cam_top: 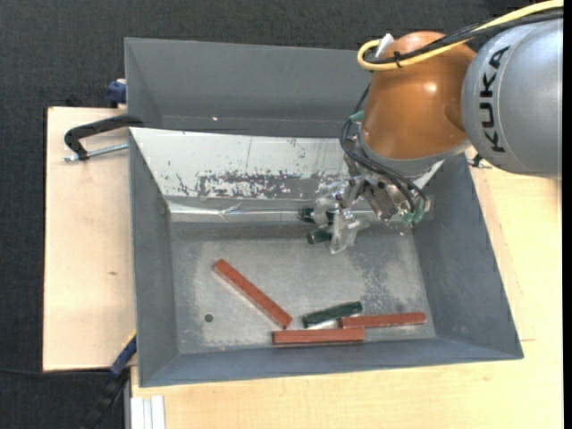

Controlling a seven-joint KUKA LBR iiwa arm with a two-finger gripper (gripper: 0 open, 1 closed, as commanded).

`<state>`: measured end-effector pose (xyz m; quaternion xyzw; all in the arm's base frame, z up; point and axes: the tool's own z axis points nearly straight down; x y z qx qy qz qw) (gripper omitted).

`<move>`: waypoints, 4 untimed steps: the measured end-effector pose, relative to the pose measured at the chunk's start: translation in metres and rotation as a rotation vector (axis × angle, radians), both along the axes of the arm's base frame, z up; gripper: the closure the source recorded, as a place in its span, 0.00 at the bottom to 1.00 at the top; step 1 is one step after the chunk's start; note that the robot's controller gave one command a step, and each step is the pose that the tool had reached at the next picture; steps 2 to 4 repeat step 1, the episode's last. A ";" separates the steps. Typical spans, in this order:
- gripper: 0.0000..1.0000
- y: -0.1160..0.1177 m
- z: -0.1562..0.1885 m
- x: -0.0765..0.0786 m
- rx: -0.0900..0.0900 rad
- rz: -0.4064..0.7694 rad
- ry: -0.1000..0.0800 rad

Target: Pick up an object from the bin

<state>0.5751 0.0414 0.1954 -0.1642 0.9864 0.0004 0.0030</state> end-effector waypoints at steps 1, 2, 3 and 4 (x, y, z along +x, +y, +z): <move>1.00 -0.069 0.141 0.022 -0.005 0.312 -0.010; 1.00 -0.069 0.141 0.022 -0.005 0.312 -0.010; 1.00 -0.069 0.141 0.022 -0.005 0.312 -0.010; 1.00 -0.069 0.141 0.022 -0.005 0.312 -0.010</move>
Offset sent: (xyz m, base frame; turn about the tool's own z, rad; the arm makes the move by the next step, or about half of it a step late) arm 0.0000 0.0000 0.0000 0.0000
